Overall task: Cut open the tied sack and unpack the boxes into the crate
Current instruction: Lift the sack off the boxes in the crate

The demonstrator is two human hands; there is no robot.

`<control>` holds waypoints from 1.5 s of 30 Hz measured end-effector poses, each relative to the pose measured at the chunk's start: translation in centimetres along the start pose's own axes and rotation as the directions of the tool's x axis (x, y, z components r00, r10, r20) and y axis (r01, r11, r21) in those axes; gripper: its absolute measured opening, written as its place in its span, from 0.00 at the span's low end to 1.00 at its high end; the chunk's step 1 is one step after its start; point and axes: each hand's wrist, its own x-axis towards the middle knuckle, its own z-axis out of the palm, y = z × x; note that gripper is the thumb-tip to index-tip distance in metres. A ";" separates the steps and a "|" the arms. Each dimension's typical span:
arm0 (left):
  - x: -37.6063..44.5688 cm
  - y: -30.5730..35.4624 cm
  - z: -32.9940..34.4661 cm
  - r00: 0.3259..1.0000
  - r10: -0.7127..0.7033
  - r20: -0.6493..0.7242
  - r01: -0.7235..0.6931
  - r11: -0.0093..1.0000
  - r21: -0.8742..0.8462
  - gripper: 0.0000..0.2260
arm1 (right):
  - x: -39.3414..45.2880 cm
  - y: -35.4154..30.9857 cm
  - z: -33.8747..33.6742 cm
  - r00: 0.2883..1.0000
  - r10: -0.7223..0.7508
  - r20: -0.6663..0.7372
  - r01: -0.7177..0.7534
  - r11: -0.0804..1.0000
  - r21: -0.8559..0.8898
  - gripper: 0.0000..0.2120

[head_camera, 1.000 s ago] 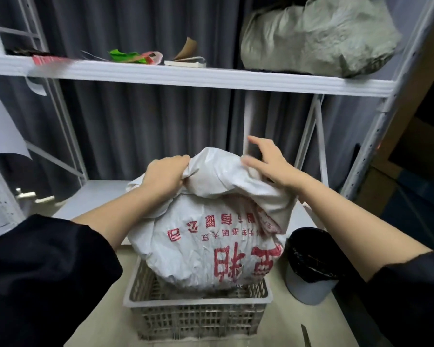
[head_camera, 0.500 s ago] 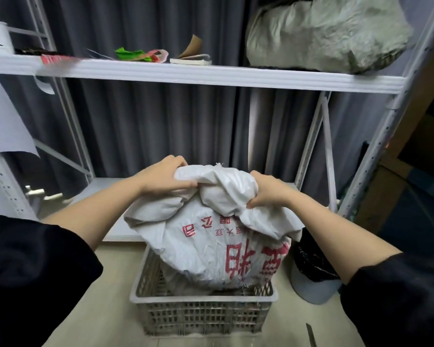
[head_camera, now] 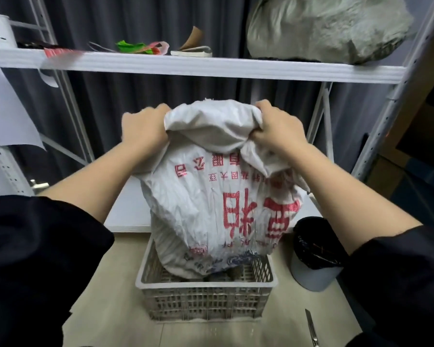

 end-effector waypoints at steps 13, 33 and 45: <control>1.5 -0.8 -2.4 0.997 0.067 -0.033 -0.063 0.994 0.094 0.17 | 1.5 -0.6 -0.5 0.967 -0.186 -0.175 0.141 0.960 -0.241 0.16; 0.6 -0.4 1.2 0.992 0.096 0.076 -0.108 0.980 0.168 0.21 | -0.8 0.9 2.9 0.972 -0.198 -0.126 0.171 0.966 -0.195 0.13; 0.6 -1.1 0.0 0.920 -0.093 -0.380 0.076 0.995 -0.060 0.22 | 1.0 -0.6 0.9 0.710 -0.283 -0.645 0.192 0.959 -0.209 0.19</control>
